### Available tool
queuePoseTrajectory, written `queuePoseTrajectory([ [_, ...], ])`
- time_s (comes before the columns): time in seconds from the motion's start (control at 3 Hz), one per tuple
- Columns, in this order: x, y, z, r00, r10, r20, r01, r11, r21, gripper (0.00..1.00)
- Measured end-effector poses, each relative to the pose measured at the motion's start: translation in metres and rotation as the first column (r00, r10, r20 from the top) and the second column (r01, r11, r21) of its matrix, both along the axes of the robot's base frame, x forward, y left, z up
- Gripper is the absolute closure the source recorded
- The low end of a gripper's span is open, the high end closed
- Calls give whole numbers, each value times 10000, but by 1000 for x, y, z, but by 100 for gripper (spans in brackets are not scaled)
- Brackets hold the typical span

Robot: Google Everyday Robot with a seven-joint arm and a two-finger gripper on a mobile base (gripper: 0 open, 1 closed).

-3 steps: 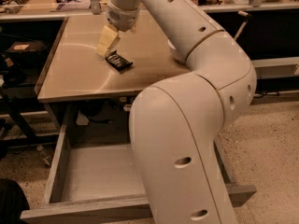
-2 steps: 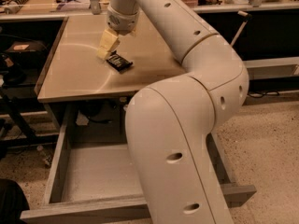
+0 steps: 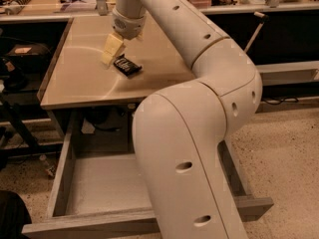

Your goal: Place rxbar chocolate into top drawer

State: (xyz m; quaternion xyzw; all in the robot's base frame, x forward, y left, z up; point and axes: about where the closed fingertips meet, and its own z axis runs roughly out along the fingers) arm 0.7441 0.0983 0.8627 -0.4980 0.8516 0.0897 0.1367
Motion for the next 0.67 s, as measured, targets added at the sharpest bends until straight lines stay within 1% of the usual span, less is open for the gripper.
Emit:
queuePoseTrajectory([
  [0.33,1,11,-11,9998,7,-180,-8,10000,-19,0],
  [0.67,0,17,-20,9993,-34,-377,33,10000,-51,0],
])
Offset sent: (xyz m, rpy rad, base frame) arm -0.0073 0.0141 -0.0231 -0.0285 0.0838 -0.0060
